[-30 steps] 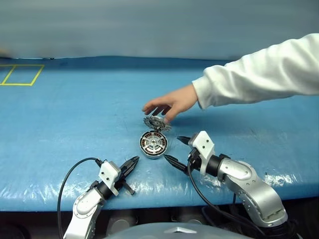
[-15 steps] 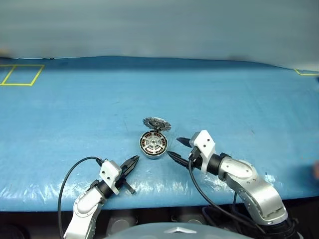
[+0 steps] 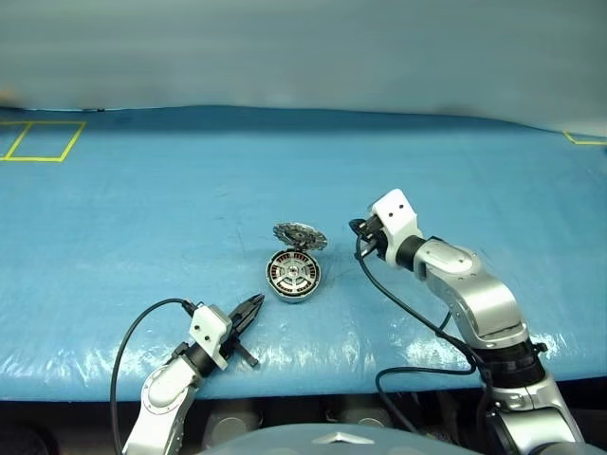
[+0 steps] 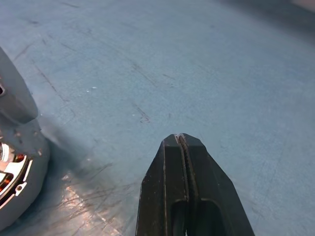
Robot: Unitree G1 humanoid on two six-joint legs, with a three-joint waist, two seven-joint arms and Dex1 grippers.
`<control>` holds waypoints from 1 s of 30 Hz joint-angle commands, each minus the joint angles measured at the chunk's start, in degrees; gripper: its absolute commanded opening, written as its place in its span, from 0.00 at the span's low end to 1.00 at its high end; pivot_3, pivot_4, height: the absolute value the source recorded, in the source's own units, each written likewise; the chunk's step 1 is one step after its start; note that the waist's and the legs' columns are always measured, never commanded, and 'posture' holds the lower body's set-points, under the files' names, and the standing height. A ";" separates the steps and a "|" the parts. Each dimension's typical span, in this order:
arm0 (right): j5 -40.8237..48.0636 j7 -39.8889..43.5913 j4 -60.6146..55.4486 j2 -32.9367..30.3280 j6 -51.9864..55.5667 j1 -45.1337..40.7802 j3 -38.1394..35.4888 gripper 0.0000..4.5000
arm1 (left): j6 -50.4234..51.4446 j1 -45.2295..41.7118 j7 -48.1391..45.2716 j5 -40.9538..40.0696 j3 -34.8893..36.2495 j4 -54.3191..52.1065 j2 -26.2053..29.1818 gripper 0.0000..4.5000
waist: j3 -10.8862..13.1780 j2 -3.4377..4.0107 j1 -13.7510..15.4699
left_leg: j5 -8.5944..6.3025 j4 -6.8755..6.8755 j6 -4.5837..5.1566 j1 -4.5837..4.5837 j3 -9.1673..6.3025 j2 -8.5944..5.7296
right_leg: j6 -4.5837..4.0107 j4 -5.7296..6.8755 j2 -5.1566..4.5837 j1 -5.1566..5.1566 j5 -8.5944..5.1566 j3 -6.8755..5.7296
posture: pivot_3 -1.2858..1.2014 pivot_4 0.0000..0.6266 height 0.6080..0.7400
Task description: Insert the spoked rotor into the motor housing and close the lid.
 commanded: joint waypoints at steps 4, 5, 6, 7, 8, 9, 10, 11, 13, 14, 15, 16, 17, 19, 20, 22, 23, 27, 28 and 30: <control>5.11 7.83 11.33 5.32 -6.65 -8.61 -2.31 0.01 | -0.67 -0.47 -0.14 -0.01 -0.44 -0.71 -0.27 0.00 | 0.02 0.04 -0.13 | 0.00 0.01 0.00 0.03 0.03 0.05 | 0.25 0.03 0.07 0.00 0.15 0.02 | 0.52 0.24 1.00; 6.47 9.44 12.81 6.04 -6.38 -9.55 -2.64 0.01 | -0.81 -0.48 -0.15 -0.03 -0.42 -0.53 -0.29 0.00 | 0.02 0.04 -0.09 | 0.00 0.00 0.00 0.02 0.02 0.05 | 0.25 0.02 0.07 0.00 0.16 0.02 | 0.52 0.24 1.00; 7.56 10.68 14.12 6.65 -5.97 -10.30 -2.95 0.01 | -0.93 -0.50 -0.15 -0.05 -0.39 -0.36 -0.31 0.00 | 0.02 0.04 -0.04 | 0.00 0.00 0.00 0.01 0.02 0.05 | 0.25 0.02 0.07 0.00 0.16 0.02 | 0.52 0.24 1.00; 8.50 11.67 15.35 7.12 -5.34 -10.92 -3.19 0.01 | -1.03 -0.49 -0.14 -0.07 -0.37 -0.22 -0.34 0.00 | 0.02 0.04 -0.01 | 0.00 -0.01 0.00 0.01 0.02 0.05 | 0.25 0.01 0.07 0.00 0.16 0.02 | 0.52 0.24 1.00; 9.26 12.73 16.51 7.41 -4.60 -11.39 -3.30 0.01 | -1.10 -0.47 -0.14 -0.09 -0.37 -0.10 -0.37 0.00 | 0.03 0.06 0.00 | 0.00 -0.01 0.00 0.00 0.02 0.05 | 0.25 0.01 0.07 0.00 0.16 0.02 | 0.52 0.24 1.00; 9.85 13.93 17.41 7.51 -4.11 -11.64 -3.14 0.01 | -1.20 -0.44 -0.11 -0.05 -0.36 0.01 -0.41 0.00 | 0.03 0.06 0.00 | 0.00 -0.01 0.00 -0.01 0.02 0.05 | 0.25 0.01 0.06 0.00 0.16 0.02 | 0.52 0.24 1.00; 10.31 15.11 18.24 7.69 -3.85 -11.71 -2.85 0.01 | -1.25 -0.37 -0.09 -0.10 -0.35 0.09 -0.46 0.00 | 0.03 0.06 0.01 | 0.00 -0.01 0.00 -0.01 0.03 0.05 | 0.25 0.01 0.05 0.01 0.16 0.02 | 0.52 0.24 1.00; 10.81 16.21 18.82 7.89 -3.67 -11.71 -2.61 0.01 | -1.26 -0.30 -0.04 -0.18 -0.31 0.15 -0.55 0.00 | 0.03 0.06 0.00 | 0.00 0.00 0.00 -0.01 0.03 0.04 | 0.26 0.00 0.05 0.01 0.16 0.01 | 0.52 0.24 1.00; 12.74 18.66 19.10 8.45 -2.51 -11.51 -2.53 0.01 | -1.34 -0.19 -0.05 -0.25 -0.29 0.27 -0.62 0.00 | 0.05 0.09 -0.06 | 0.00 0.00 0.00 0.00 0.03 0.04 | 0.26 0.01 0.04 0.01 0.16 0.01 | 0.52 0.24 1.00; 13.62 19.73 18.88 8.67 -1.80 -11.31 -2.48 0.01 | -1.39 -0.17 -0.05 -0.22 -0.29 0.34 -0.62 0.00 | 0.06 0.10 -0.06 | 0.00 0.00 0.00 0.00 0.04 0.05 | 0.25 0.02 0.04 0.00 0.17 0.02 | 0.52 0.24 1.00; 14.34 20.65 18.55 8.79 -1.18 -11.07 -2.36 0.01 | -1.42 -0.15 -0.08 -0.21 -0.30 0.38 -0.60 0.00 | 0.06 0.10 -0.07 | 0.00 0.00 0.00 0.01 0.04 0.05 | 0.25 0.03 0.04 0.00 0.17 0.02 | 0.52 0.24 1.00; 14.86 21.31 18.22 8.83 -0.69 -10.87 -2.23 0.01 | -1.42 -0.13 -0.12 -0.23 -0.30 0.39 -0.60 0.00 | 0.06 0.10 -0.08 | 0.00 0.00 0.00 0.01 0.03 0.06 | 0.25 0.04 0.05 0.00 0.17 0.02 | 0.52 0.24 1.00; 15.39 22.04 17.68 8.80 -0.17 -10.49 -2.00 0.01 | -1.43 -0.12 -0.15 -0.27 -0.30 0.45 -0.63 0.00 | 0.06 0.10 -0.08 | 0.00 0.00 0.00 0.02 0.03 0.07 | 0.25 0.04 0.06 0.01 0.17 0.01 | 0.52 0.24 1.00; 16.45 23.40 16.61 8.75 0.65 -9.63 -1.61 0.01 | -1.43 -0.08 -0.32 -0.32 -0.35 0.55 -0.59 0.00 | 0.06 0.10 -0.08 | 0.00 0.00 0.00 0.02 0.03 0.07 | 0.25 0.03 0.05 0.01 0.17 0.01 | 0.52 0.24 1.00; 16.77 23.80 16.24 8.86 0.80 -9.18 -1.50 0.01 | -1.37 -0.09 -0.43 -0.36 -0.38 0.57 -0.56 0.00 | 0.06 0.10 -0.08 | 0.00 0.00 0.00 0.01 0.03 0.07 | 0.25 0.03 0.05 0.01 0.17 0.01 | 0.52 0.24 1.00; 16.77 24.22 16.02 9.03 0.54 -8.62 -1.08 0.01 | -1.13 -0.10 -0.71 -0.52 -0.47 0.52 -0.48 0.00 | 0.06 0.11 -0.08 | 0.00 -0.01 0.00 0.01 0.03 0.07 | 0.25 0.02 0.04 0.00 0.17 0.01 | 0.52 0.24 1.00; 17.24 24.98 16.00 9.18 0.73 -8.36 -0.77 0.01 | -0.99 -0.17 -0.84 -0.56 -0.51 0.49 -0.43 0.00 | 0.06 0.11 -0.08 | 0.00 -0.01 0.00 0.01 0.03 0.07 | 0.25 0.03 0.04 0.00 0.17 0.01 | 0.52 0.24 1.00; 17.70 27.44 15.37 9.04 1.48 -7.04 1.41 0.01 | -0.55 -0.32 -1.14 -0.63 -0.47 0.15 -0.38 0.00 | 0.06 0.11 -0.10 | 0.00 0.01 0.00 0.02 0.04 0.07 | 0.25 0.04 0.04 0.00 0.17 0.01 | 0.52 0.24 1.00; 17.53 27.55 15.13 9.05 1.74 -6.55 1.96 0.01 | -0.43 -0.33 -1.18 -0.65 -0.45 0.04 -0.35 0.00 | 0.06 0.11 -0.10 | 0.00 0.01 0.00 0.02 0.03 0.07 | 0.25 0.04 0.04 0.00 0.16 0.01 | 0.52 0.24 1.00; 17.32 27.64 14.45 9.13 2.05 -5.46 2.85 0.01 | -0.20 -0.29 -1.18 -0.67 -0.42 -0.23 -0.29 0.00 | 0.06 0.11 -0.09 | 0.00 0.00 0.00 0.02 0.02 0.07 | 0.25 0.03 0.04 0.00 0.16 0.00 | 0.52 0.24 1.00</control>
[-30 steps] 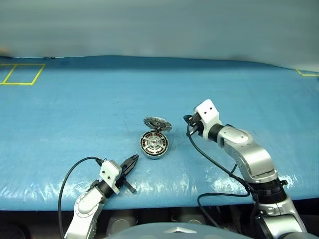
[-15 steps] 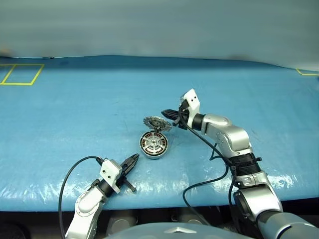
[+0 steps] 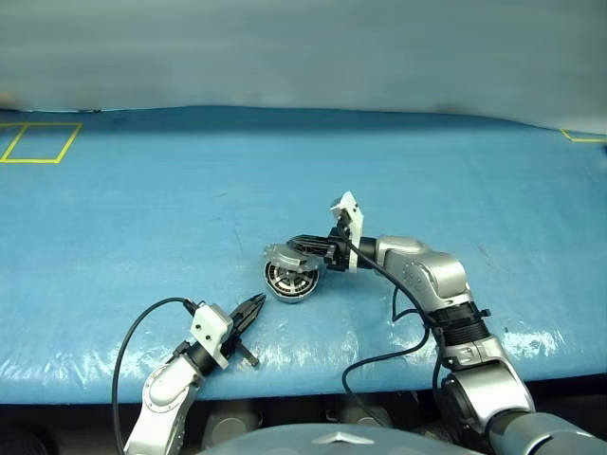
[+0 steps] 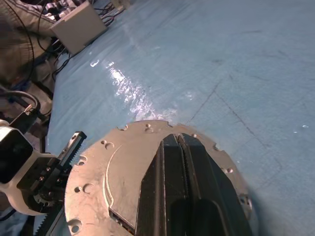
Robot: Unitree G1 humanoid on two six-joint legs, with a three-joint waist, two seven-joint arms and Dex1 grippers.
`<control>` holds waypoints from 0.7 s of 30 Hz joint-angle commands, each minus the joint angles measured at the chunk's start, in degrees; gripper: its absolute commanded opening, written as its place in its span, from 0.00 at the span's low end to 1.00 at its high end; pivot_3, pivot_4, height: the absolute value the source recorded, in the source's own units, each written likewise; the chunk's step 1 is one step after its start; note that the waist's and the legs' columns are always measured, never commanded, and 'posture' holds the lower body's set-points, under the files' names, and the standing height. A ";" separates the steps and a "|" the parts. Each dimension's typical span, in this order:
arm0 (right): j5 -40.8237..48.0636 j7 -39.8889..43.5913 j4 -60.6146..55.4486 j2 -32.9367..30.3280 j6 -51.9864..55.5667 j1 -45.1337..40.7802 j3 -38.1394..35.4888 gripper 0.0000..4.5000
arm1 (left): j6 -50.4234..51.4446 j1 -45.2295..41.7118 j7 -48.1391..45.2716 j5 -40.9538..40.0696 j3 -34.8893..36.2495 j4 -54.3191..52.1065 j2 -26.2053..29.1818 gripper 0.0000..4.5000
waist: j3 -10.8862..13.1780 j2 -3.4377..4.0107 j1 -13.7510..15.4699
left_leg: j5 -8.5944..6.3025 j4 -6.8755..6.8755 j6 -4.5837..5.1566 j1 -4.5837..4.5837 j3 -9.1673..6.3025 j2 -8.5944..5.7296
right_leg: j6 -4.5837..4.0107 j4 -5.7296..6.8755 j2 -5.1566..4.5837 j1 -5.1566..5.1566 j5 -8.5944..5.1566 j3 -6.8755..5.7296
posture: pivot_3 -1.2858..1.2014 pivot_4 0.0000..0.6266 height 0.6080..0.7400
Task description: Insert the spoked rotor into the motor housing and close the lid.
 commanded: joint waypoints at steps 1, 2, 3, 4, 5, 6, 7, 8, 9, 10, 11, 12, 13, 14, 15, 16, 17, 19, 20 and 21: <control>0.87 0.73 -3.05 0.26 0.74 1.74 1.32 0.01 | 0.11 0.20 -0.28 -0.65 -0.19 -0.77 -0.04 0.00 | 0.00 0.00 0.01 | 0.00 0.00 0.00 0.00 0.00 0.00 | 0.00 0.00 0.00 0.00 0.00 0.00 | 0.52 0.24 1.00; 0.88 0.52 -3.42 0.36 0.84 2.43 1.60 0.01 | 0.23 0.25 -0.23 -0.67 -0.14 -0.86 -0.03 0.00 | 0.00 0.00 0.01 | 0.00 0.00 0.00 0.00 0.00 0.00 | 0.00 0.00 0.00 0.00 0.00 0.00 | 0.52 0.24 1.00; 0.73 0.34 -3.87 0.30 0.86 3.10 2.03 0.01 | 0.31 0.32 -0.21 -0.70 -0.10 -0.95 0.01 0.00 | 0.00 0.00 0.02 | 0.00 0.00 0.00 0.00 0.00 0.00 | 0.00 0.00 0.00 0.00 0.00 0.00 | 0.52 0.24 1.00; 0.43 0.21 -4.36 0.16 0.75 3.79 2.48 0.01 | 0.37 0.42 -0.20 -0.75 -0.06 -1.03 0.05 0.00 | 0.00 0.00 0.01 | 0.00 0.00 0.00 0.00 0.00 0.00 | 0.00 0.00 -0.01 0.01 0.00 0.00 | 0.52 0.24 1.00; 0.31 -0.10 -4.89 0.07 1.01 4.68 2.82 0.01 | 0.38 0.48 -0.19 -0.78 0.00 -1.01 0.07 0.00 | -0.01 0.01 -0.03 | 0.00 0.00 0.00 0.00 0.00 0.00 | 0.00 0.00 -0.01 0.00 0.00 0.00 | 0.52 0.24 1.00; 0.07 -0.62 -5.46 -0.03 1.24 5.52 3.09 0.01 | 0.34 0.55 -0.22 -0.83 0.05 -0.95 0.12 0.00 | -0.02 0.01 -0.01 | 0.00 0.00 0.00 0.00 0.01 0.00 | 0.00 0.00 -0.02 -0.01 0.00 0.00 | 0.52 0.24 1.00; -0.49 -1.23 -6.02 -0.21 1.16 6.32 3.46 0.01 | 0.28 0.61 -0.24 -0.89 0.11 -0.85 0.15 0.00 | -0.02 0.00 -0.01 | 0.00 0.00 0.00 0.03 0.00 0.00 | -0.01 0.00 -0.02 0.02 0.00 -0.01 | 0.52 0.24 1.00; -1.18 -1.79 -6.68 -0.49 0.85 7.07 3.84 0.01 | 0.20 0.68 -0.26 -0.93 0.16 -0.77 0.17 0.00 | -0.03 0.01 -0.03 | 0.00 0.00 0.00 0.04 -0.01 0.00 | -0.01 0.00 -0.02 0.03 -0.01 -0.02 | 0.52 0.24 1.00; -2.00 -2.50 -7.76 -0.78 0.24 7.99 4.16 0.01 | 0.09 0.78 -0.30 -0.99 0.21 -0.68 0.20 0.00 | -0.04 0.01 -0.01 | 0.00 0.01 0.00 0.04 -0.01 0.00 | -0.02 0.00 -0.02 0.03 -0.01 -0.01 | 0.52 0.24 1.00; -2.94 -3.82 -9.39 -0.92 -0.76 9.08 4.26 0.01 | -0.08 0.87 -0.31 -0.99 0.28 -0.56 0.22 0.00 | -0.05 0.01 0.00 | 0.00 0.01 0.00 0.05 -0.01 0.00 | -0.02 0.00 -0.02 0.03 -0.01 -0.01 | 0.52 0.24 1.00; -3.87 -5.69 -11.59 -0.87 -1.60 10.16 4.17 0.01 | -0.24 1.00 -0.31 -1.01 0.36 -0.50 0.24 0.00 | -0.05 0.02 0.01 | 0.00 0.00 0.00 0.05 -0.01 0.00 | -0.03 -0.01 -0.02 0.03 -0.02 -0.02 | 0.52 0.24 1.00; -4.20 -7.22 -13.64 -0.72 -1.90 11.05 3.94 0.01 | -0.41 1.16 -0.29 -1.04 0.45 -0.46 0.24 0.00 | -0.06 0.02 0.01 | 0.00 0.01 0.00 0.05 -0.01 0.00 | -0.03 0.00 -0.02 0.03 -0.02 -0.02 | 0.52 0.24 1.00; -3.88 -8.59 -16.35 -0.49 -1.73 12.04 3.46 0.01 | -0.57 1.30 -0.20 -1.05 0.59 -0.41 0.21 0.00 | -0.06 0.02 0.02 | 0.00 0.00 -0.01 0.05 -0.01 0.00 | -0.03 -0.01 -0.03 0.02 -0.02 -0.02 | 0.52 0.24 1.00; -3.62 -9.61 -18.63 -0.41 -1.67 12.86 3.18 0.01 | -0.70 1.43 -0.13 -1.05 0.70 -0.40 0.20 0.00 | -0.06 0.02 0.04 | 0.00 0.00 -0.01 0.04 -0.02 0.00 | -0.03 -0.01 -0.03 0.02 -0.02 -0.02 | 0.52 0.24 1.00; -5.17 -11.42 -22.21 -0.82 -3.18 14.20 3.63 0.01 | -0.87 1.57 0.03 -0.98 0.85 -0.38 0.19 0.00 | -0.06 0.02 0.04 | 0.00 0.00 -0.01 0.03 -0.02 0.00 | -0.04 0.00 -0.03 0.02 -0.03 -0.02 | 0.52 0.24 1.00; -6.30 -12.92 -25.11 -1.24 -3.90 15.27 4.05 0.01 | -0.98 1.66 0.16 -0.95 0.97 -0.35 0.17 0.00 | -0.06 0.02 0.05 | 0.00 0.00 -0.01 0.01 -0.02 0.00 | -0.04 0.00 -0.04 -0.01 -0.04 -0.02 | 0.52 0.24 1.00; -7.11 -14.26 -27.72 -1.65 -3.93 16.26 4.43 0.01 | -1.08 1.82 0.35 -0.93 1.11 -0.39 0.14 0.00 | -0.06 0.02 0.01 | 0.00 0.00 -0.01 -0.01 -0.01 0.00 | -0.04 0.00 -0.05 -0.03 -0.04 -0.02 | 0.52 0.24 1.00; -9.01 -18.10 -32.18 -1.76 -3.41 18.14 4.70 0.01 | -1.23 2.11 0.64 -1.06 1.33 -0.42 0.01 0.00 | -0.06 0.02 -0.04 | 0.00 0.01 -0.01 -0.01 -0.01 0.00 | -0.06 -0.01 -0.05 -0.04 -0.05 -0.01 | 0.52 0.24 1.00; -10.16 -20.63 -33.85 -1.44 -2.65 18.88 4.70 0.04 | -1.33 2.26 0.74 -1.00 1.29 -0.41 -0.07 0.00 | -0.06 0.02 -0.04 | 0.00 0.00 -0.01 0.00 0.00 0.00 | -0.15 -0.01 -0.05 -0.05 -0.11 -0.01 | 0.52 0.24 1.00; -11.11 -22.37 -35.52 -1.41 -2.00 19.57 5.11 0.09 | -1.43 2.43 0.84 -0.87 1.16 -0.46 -0.14 0.00 | -0.06 0.02 -0.03 | 0.00 0.00 -0.01 0.00 -0.01 0.01 | -0.27 0.00 -0.05 -0.05 -0.19 -0.02 | 0.52 0.24 1.00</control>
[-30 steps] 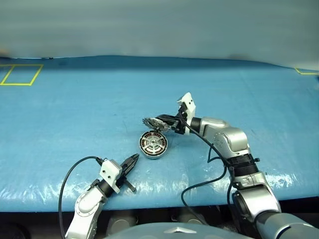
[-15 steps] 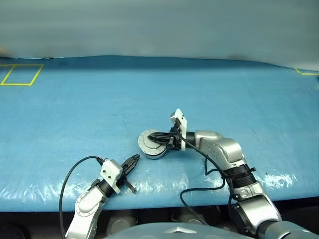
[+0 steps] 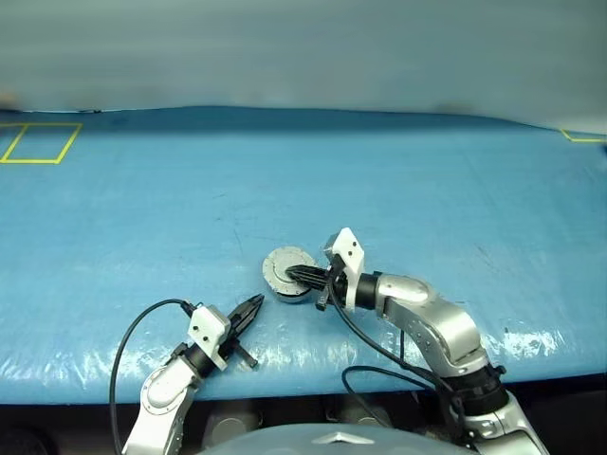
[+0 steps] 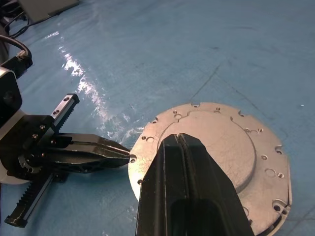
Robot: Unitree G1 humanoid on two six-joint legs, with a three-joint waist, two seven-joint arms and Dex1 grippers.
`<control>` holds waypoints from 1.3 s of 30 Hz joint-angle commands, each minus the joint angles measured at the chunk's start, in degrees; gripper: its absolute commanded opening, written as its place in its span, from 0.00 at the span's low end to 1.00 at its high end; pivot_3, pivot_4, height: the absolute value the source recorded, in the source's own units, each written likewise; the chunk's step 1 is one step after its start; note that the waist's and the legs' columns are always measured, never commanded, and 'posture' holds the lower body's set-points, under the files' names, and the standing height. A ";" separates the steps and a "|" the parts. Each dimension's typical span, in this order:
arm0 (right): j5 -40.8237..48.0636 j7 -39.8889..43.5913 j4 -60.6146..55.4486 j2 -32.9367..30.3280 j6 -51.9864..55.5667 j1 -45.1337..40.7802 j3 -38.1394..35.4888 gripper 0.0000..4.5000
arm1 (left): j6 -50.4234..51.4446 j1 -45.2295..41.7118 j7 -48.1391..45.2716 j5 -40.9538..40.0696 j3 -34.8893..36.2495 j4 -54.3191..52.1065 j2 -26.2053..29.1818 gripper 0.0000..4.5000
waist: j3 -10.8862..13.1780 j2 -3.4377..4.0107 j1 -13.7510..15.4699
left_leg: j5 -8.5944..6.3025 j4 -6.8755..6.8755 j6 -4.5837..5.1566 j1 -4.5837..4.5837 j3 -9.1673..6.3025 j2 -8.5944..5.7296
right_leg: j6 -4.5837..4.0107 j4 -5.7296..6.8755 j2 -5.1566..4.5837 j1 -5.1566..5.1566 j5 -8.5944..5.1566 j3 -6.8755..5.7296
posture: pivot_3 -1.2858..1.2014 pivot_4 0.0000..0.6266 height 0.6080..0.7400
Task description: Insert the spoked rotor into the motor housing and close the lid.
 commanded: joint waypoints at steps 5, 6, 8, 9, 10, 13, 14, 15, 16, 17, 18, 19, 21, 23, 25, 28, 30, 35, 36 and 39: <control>-6.13 -11.70 -10.45 0.95 5.07 2.43 3.08 0.42 | -1.38 1.58 0.82 -0.04 0.02 -0.52 -0.52 0.00 | -0.01 -0.01 0.02 | 0.00 0.00 -0.01 0.01 0.00 0.00 | -0.02 -0.01 -0.01 -0.03 -0.02 0.00 | 0.52 0.24 1.00; -6.92 -12.73 -10.56 1.16 5.76 2.31 3.89 0.50 | -1.52 1.57 0.85 0.01 -0.04 -0.45 -0.57 0.00 | 0.00 -0.01 0.03 | 0.01 0.01 -0.01 0.01 0.00 0.00 | -0.03 -0.01 -0.01 -0.03 -0.02 0.00 | 0.52 0.24 1.00; -8.07 -14.45 -10.14 1.86 6.29 1.95 5.05 0.65 | -1.85 1.54 0.89 -0.02 -0.13 -0.34 -0.73 0.00 | -0.01 -0.02 0.02 | 0.00 0.01 -0.01 0.02 0.00 0.00 | -0.03 -0.01 -0.01 -0.07 -0.02 -0.01 | 0.52 0.24 1.00; -8.53 -15.20 -9.69 2.39 6.26 1.76 5.51 0.73 | -2.03 1.53 0.97 0.00 -0.15 -0.29 -0.84 0.00 | -0.01 -0.02 0.03 | 0.00 0.01 -0.01 0.02 -0.01 0.00 | -0.03 -0.01 -0.01 -0.07 -0.02 -0.01 | 0.52 0.24 1.00; -9.28 -15.72 -8.92 2.72 5.79 1.44 6.30 0.80 | -2.16 1.52 1.07 0.10 -0.17 -0.26 -0.93 0.00 | -0.01 -0.02 0.03 | 0.00 0.01 -0.01 0.01 -0.01 -0.01 | -0.03 -0.01 -0.02 -0.07 -0.03 -0.01 | 0.52 0.24 1.00; -10.72 -16.58 -7.07 3.66 4.71 0.82 7.82 1.00 | -2.27 1.52 1.30 0.31 -0.22 -0.27 -1.11 0.00 | -0.01 -0.02 0.04 | 0.00 0.00 -0.01 0.01 -0.01 -0.01 | -0.04 -0.02 -0.01 -0.07 -0.03 -0.01 | 0.52 0.24 1.00; -11.09 -16.76 -6.21 4.16 4.10 0.58 8.28 1.00 | -2.30 1.51 1.32 0.37 -0.22 -0.29 -1.11 0.00 | -0.01 -0.02 0.04 | 0.00 0.00 -0.01 0.01 -0.01 -0.01 | -0.04 -0.03 -0.01 -0.08 -0.03 -0.02 | 0.52 0.24 1.00; -11.33 -16.85 -5.43 4.65 3.49 0.42 8.63 1.00 | -2.26 1.52 1.36 0.41 -0.22 -0.34 -1.15 0.00 | -0.01 -0.02 0.03 | 0.00 0.01 0.00 0.01 -0.01 -0.01 | -0.03 -0.03 -0.01 -0.08 -0.03 -0.02 | 0.52 0.24 1.00; -11.46 -16.92 -4.67 5.22 2.93 0.31 8.90 1.00 | -2.21 1.51 1.42 0.45 -0.20 -0.38 -1.17 0.00 | -0.01 -0.03 0.03 | 0.00 0.01 0.00 0.00 -0.01 -0.02 | -0.03 -0.03 -0.02 -0.08 -0.03 -0.02 | 0.52 0.24 1.00; -11.56 -16.95 -4.14 5.62 2.50 0.26 9.07 1.00 | -2.18 1.51 1.46 0.48 -0.19 -0.41 -1.19 0.00 | -0.01 -0.02 0.03 | 0.00 0.00 0.00 0.00 -0.01 -0.02 | -0.03 -0.03 -0.02 -0.08 -0.03 -0.01 | 0.52 0.24 1.00; -12.18 -17.05 -3.20 5.89 1.71 0.15 9.56 1.00 | -2.15 1.49 1.47 0.50 -0.19 -0.43 -1.18 0.00 | 0.00 -0.02 0.03 | 0.00 0.00 0.00 0.00 -0.01 -0.02 | -0.03 -0.03 -0.02 -0.08 -0.03 -0.02 | 0.52 0.24 1.00; -12.69 -17.10 -2.43 6.16 1.10 0.09 9.88 1.00 | -2.15 1.46 1.47 0.51 -0.20 -0.44 -1.16 0.00 | -0.01 -0.03 0.03 | 0.00 0.00 0.00 0.00 -0.01 -0.02 | -0.03 -0.03 -0.02 -0.08 -0.03 -0.02 | 0.52 0.24 1.00; -13.42 -17.32 -0.64 6.82 -0.17 0.00 10.21 1.00 | -2.09 1.36 1.47 0.50 -0.24 -0.50 -1.12 0.00 | -0.01 -0.03 0.02 | 0.00 0.00 0.00 0.00 -0.01 -0.02 | -0.03 -0.03 -0.02 -0.08 -0.03 -0.02 | 0.52 0.24 1.00; -13.88 -17.26 0.57 7.19 -1.12 0.04 10.30 1.00 | -2.05 1.31 1.49 0.48 -0.27 -0.56 -1.10 0.00 | -0.01 -0.03 0.02 | 0.00 0.00 0.00 0.01 -0.01 -0.02 | -0.03 -0.03 -0.02 -0.09 -0.03 -0.02 | 0.52 0.24 1.00; -14.03 -17.13 1.52 7.55 -1.74 0.38 10.09 1.00 | -2.05 1.25 1.46 0.43 -0.31 -0.54 -1.08 0.00 | -0.01 -0.03 0.02 | 0.00 0.00 0.00 0.00 -0.01 -0.02 | -0.03 -0.03 -0.02 -0.07 -0.02 -0.02 | 0.52 0.24 1.00; -14.57 -16.74 2.74 6.96 -2.91 1.27 9.94 0.92 | -2.04 1.14 1.36 0.34 -0.32 -0.36 -1.02 0.00 | -0.01 -0.03 0.02 | 0.00 0.00 0.00 0.00 -0.01 -0.02 | -0.03 -0.03 -0.02 -0.07 -0.02 -0.02 | 0.52 0.24 1.00; -14.76 -16.44 2.91 6.44 -3.54 1.82 9.91 0.80 | -2.04 1.09 1.25 0.30 -0.31 -0.20 -0.95 0.00 | -0.01 -0.03 0.03 | 0.00 0.00 0.00 0.00 -0.01 -0.02 | -0.03 -0.03 -0.02 -0.07 -0.02 -0.02 | 0.52 0.24 1.00; -15.40 -16.10 2.48 5.63 -4.34 2.26 9.95 0.68 | -2.09 0.88 0.96 0.20 -0.24 0.22 -0.84 0.00 | -0.01 -0.03 0.05 | 0.00 0.00 0.00 0.02 -0.02 -0.02 | -0.02 -0.03 -0.02 -0.08 -0.03 -0.03 | 0.52 0.24 1.00; -15.37 -15.98 2.38 5.56 -4.41 2.29 9.84 0.68 | -2.08 0.83 0.89 0.15 -0.20 0.31 -0.84 0.00 | -0.01 -0.03 0.05 | 0.00 0.00 0.00 0.02 -0.02 -0.02 | -0.02 -0.03 -0.02 -0.08 -0.03 -0.03 | 0.52 0.24 1.00; -15.43 -15.53 2.19 5.00 -4.41 2.04 9.42 0.68 | -2.13 0.59 0.66 0.13 -0.15 0.67 -0.79 0.00 | -0.01 -0.04 0.08 | 0.00 0.00 0.00 0.02 -0.02 -0.02 | -0.03 -0.03 -0.02 -0.07 -0.03 -0.03 | 0.52 0.24 1.00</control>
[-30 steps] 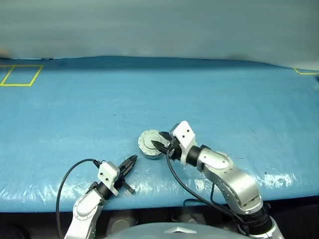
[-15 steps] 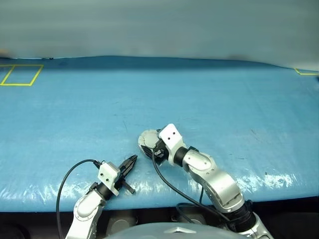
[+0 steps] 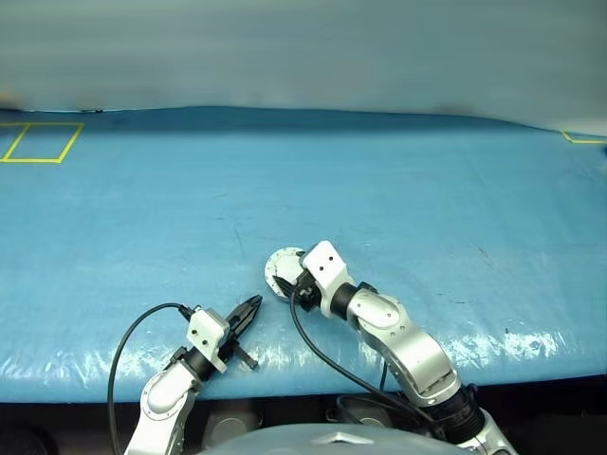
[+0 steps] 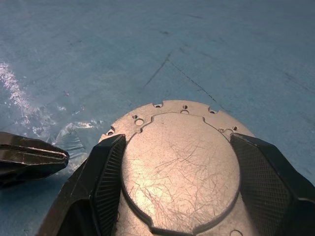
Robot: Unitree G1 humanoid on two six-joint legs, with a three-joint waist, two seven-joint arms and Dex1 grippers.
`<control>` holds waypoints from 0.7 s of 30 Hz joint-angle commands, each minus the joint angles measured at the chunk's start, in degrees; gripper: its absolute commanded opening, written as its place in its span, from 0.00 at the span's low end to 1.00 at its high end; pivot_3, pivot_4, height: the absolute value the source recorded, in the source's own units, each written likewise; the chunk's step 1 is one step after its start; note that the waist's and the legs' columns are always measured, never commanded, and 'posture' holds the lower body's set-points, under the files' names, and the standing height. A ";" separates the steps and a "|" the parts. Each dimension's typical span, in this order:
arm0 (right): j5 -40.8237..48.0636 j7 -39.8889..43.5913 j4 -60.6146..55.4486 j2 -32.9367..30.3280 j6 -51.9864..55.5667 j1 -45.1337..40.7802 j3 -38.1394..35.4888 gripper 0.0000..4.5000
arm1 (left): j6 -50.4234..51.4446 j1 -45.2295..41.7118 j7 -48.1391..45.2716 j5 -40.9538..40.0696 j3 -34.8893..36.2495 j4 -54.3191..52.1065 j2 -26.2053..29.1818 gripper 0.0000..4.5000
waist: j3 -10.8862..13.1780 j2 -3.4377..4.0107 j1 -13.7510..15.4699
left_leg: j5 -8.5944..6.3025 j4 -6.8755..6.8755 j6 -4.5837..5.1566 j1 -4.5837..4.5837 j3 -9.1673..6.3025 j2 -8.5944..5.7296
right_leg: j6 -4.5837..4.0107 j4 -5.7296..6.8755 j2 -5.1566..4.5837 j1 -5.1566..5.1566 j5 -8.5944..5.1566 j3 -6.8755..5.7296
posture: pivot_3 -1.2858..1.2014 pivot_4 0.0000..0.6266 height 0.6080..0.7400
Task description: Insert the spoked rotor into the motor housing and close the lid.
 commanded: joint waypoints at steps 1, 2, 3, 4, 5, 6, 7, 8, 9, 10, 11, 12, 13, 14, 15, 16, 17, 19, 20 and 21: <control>-0.16 0.51 -1.10 -0.30 -0.37 -0.18 -1.19 0.68 | -0.58 0.00 -0.33 -0.43 -0.02 0.55 -0.10 0.00 | 0.00 0.00 0.00 | 0.00 0.00 0.00 0.00 0.00 0.00 | 0.00 0.00 0.00 0.00 0.00 0.00 | 0.52 0.24 1.00; -0.19 0.57 -1.08 -0.32 -0.25 -0.32 -1.23 0.68 | -0.58 -0.06 -0.39 -0.48 0.00 0.62 -0.08 0.00 | 0.00 0.00 0.01 | 0.00 0.00 0.00 0.01 0.00 0.00 | 0.00 0.00 0.00 0.00 0.00 0.00 | 0.52 0.24 1.00; -0.20 0.75 -1.03 -0.39 -0.04 -0.42 -1.25 0.68 | -0.61 -0.11 -0.43 -0.48 0.00 0.71 -0.07 0.00 | 0.00 0.00 0.01 | 0.00 0.00 0.00 0.01 0.00 0.00 | 0.00 0.00 0.00 0.01 0.00 -0.01 | 0.52 0.24 1.00; -0.19 0.97 -0.98 -0.48 0.21 -0.51 -1.24 0.68 | -0.63 -0.15 -0.48 -0.48 -0.02 0.78 -0.06 0.00 | 0.00 0.00 0.01 | 0.00 0.00 0.00 0.01 -0.01 0.00 | 0.01 0.00 0.00 0.00 -0.01 0.00 | 0.52 0.24 1.00; -0.07 1.31 -0.91 -0.60 0.43 -0.59 -1.21 0.68 | -0.66 -0.19 -0.49 -0.44 -0.03 0.83 -0.06 0.00 | 0.00 0.00 0.01 | 0.00 0.00 0.00 0.02 0.00 0.00 | 0.01 0.00 0.00 0.00 -0.01 -0.01 | 0.52 0.24 1.00; 0.04 1.64 -0.85 -0.74 0.62 -0.64 -1.17 0.68 | -0.67 -0.21 -0.50 -0.42 -0.05 0.85 -0.08 0.00 | 0.00 0.00 0.01 | 0.00 0.00 0.00 0.03 -0.01 0.00 | 0.01 0.00 0.00 0.00 -0.01 0.00 | 0.52 0.24 1.00; 0.07 2.01 -0.63 -0.97 0.79 -0.64 -1.07 0.68 | -0.68 -0.22 -0.51 -0.41 -0.08 0.87 -0.11 0.00 | 0.00 -0.01 0.01 | 0.00 0.00 0.00 0.03 -0.01 0.00 | 0.01 0.00 0.00 -0.01 -0.01 -0.01 | 0.52 0.24 1.00; -0.03 2.18 -0.25 -1.08 0.71 -0.65 -0.96 0.68 | -0.71 -0.28 -0.57 -0.41 -0.07 0.96 -0.11 0.00 | -0.01 -0.01 0.02 | 0.00 0.01 0.00 0.04 -0.01 0.00 | 0.01 0.00 0.00 0.00 -0.01 0.00 | 0.52 0.24 1.00; -0.16 2.31 0.17 -1.14 0.54 -0.65 -0.85 0.68 | -0.71 -0.31 -0.61 -0.45 -0.07 1.00 -0.14 0.00 | -0.01 -0.01 0.02 | 0.00 0.00 0.00 0.04 -0.01 0.00 | 0.00 0.00 0.00 0.00 0.00 -0.01 | 0.52 0.24 1.00; -0.30 2.38 0.51 -1.15 0.37 -0.63 -0.77 0.68 | -0.71 -0.32 -0.64 -0.48 -0.06 1.03 -0.16 0.00 | -0.01 -0.01 0.03 | 0.00 0.00 0.00 0.04 -0.01 0.00 | 0.00 0.00 0.00 0.00 0.00 -0.01 | 0.52 0.24 1.00; -0.54 2.37 0.96 -1.13 -0.01 -0.61 -0.65 0.68 | -0.73 -0.32 -0.67 -0.44 -0.09 1.05 -0.17 0.00 | -0.01 -0.01 0.03 | 0.00 0.00 0.00 0.05 -0.02 0.00 | 0.00 0.00 0.00 0.00 0.00 -0.01 | 0.52 0.24 1.00; -0.74 2.33 1.33 -1.08 -0.31 -0.57 -0.58 0.68 | -0.73 -0.31 -0.68 -0.42 -0.11 1.05 -0.18 0.00 | -0.01 -0.01 0.02 | 0.00 0.00 0.00 0.06 -0.02 0.00 | 0.00 0.00 0.00 0.00 0.00 -0.01 | 0.52 0.24 1.00; -0.90 2.02 1.75 -0.79 -0.59 -0.44 -0.63 0.68 | -0.72 -0.30 -0.66 -0.40 -0.12 1.06 -0.20 0.00 | -0.01 -0.01 0.01 | 0.00 0.00 0.00 0.07 -0.02 0.00 | 0.00 0.00 0.00 0.00 -0.01 -0.01 | 0.52 0.24 1.00; -1.15 1.66 2.25 -0.49 -1.00 -0.36 -0.62 0.68 | -0.73 -0.30 -0.66 -0.38 -0.13 1.05 -0.21 0.00 | -0.02 -0.02 0.00 | 0.00 0.00 0.00 0.08 -0.02 0.00 | 0.01 0.00 0.00 0.00 -0.01 -0.01 | 0.52 0.24 1.00; -1.37 1.41 2.64 -0.25 -1.34 -0.31 -0.58 0.68 | -0.72 -0.29 -0.66 -0.39 -0.14 1.05 -0.22 0.00 | -0.02 -0.02 0.00 | 0.00 0.01 0.00 0.09 -0.02 0.00 | 0.01 0.00 0.00 0.00 -0.01 -0.01 | 0.52 0.24 1.00; -1.73 1.09 3.03 -0.05 -1.77 -0.24 -0.40 0.68 | -0.79 -0.28 -0.65 -0.37 -0.14 1.10 -0.24 0.00 | -0.03 -0.02 -0.01 | 0.00 0.01 0.00 0.11 -0.01 0.01 | 0.01 0.00 0.00 0.00 -0.01 -0.01 | 0.52 0.24 1.00; -2.01 0.89 3.31 0.15 -2.09 -0.20 -0.26 0.68 | -0.85 -0.27 -0.65 -0.34 -0.14 1.15 -0.24 0.00 | -0.03 -0.02 -0.01 | 0.00 0.02 0.00 0.12 -0.01 0.01 | 0.02 0.00 0.01 0.01 -0.01 -0.01 | 0.52 0.24 1.00; -2.54 0.70 3.66 0.50 -2.47 -0.17 0.09 0.68 | -0.98 -0.28 -0.65 -0.31 -0.16 1.26 -0.27 0.00 | -0.04 -0.03 -0.03 | 0.01 0.04 -0.01 0.15 -0.01 0.02 | 0.04 0.01 0.01 0.02 -0.02 -0.01 | 0.52 0.24 1.00; -2.84 0.65 3.75 0.56 -2.57 -0.18 0.28 0.68 | -1.06 -0.28 -0.66 -0.30 -0.18 1.33 -0.29 0.00 | -0.05 -0.03 -0.04 | 0.01 0.05 -0.01 0.16 -0.01 0.02 | 0.08 0.01 0.00 0.02 -0.05 -0.01 | 0.52 0.24 1.00; -3.15 0.69 3.80 0.50 -2.52 -0.26 0.51 0.68 | -1.13 -0.29 -0.66 -0.30 -0.19 1.41 -0.31 0.00 | -0.07 -0.04 -0.05 | 0.01 0.05 -0.01 0.16 -0.01 0.02 | 0.09 0.01 0.00 0.02 -0.05 -0.01 | 0.52 0.24 1.00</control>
